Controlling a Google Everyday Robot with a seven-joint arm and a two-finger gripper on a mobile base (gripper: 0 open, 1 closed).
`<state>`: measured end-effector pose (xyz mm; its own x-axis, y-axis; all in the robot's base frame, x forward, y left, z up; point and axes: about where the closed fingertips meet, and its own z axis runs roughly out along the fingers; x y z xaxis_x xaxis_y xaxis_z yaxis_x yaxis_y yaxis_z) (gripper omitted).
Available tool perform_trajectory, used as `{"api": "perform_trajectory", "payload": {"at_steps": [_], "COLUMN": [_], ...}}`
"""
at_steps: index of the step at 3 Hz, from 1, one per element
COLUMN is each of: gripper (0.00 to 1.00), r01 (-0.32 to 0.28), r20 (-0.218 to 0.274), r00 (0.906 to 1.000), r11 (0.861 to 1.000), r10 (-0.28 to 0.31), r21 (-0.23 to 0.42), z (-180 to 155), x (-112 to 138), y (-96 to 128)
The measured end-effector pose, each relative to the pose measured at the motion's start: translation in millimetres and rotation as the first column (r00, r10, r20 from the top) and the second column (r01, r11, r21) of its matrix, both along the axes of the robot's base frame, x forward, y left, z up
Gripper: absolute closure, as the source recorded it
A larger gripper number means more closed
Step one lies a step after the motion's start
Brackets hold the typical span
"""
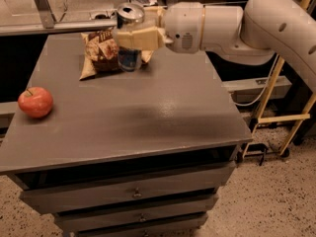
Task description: Move redbull can near apple
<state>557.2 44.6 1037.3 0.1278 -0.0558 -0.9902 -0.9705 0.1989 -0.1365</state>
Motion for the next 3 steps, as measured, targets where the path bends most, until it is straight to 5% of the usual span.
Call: {"api": "perform_trajectory", "payload": {"at_steps": [1,3], "gripper": [1.00,1.00], "r01": [-0.139,-0.144], "r20": [0.010,-0.012], "r00": [0.9902,0.9896], "r11": [0.990,0.989], "r10": [0.139,0.143], "r21": [-0.027,-0.029], "z": [16.6,2.4], "x": [-26.0,-21.0], "y": [90.0,99.3]}}
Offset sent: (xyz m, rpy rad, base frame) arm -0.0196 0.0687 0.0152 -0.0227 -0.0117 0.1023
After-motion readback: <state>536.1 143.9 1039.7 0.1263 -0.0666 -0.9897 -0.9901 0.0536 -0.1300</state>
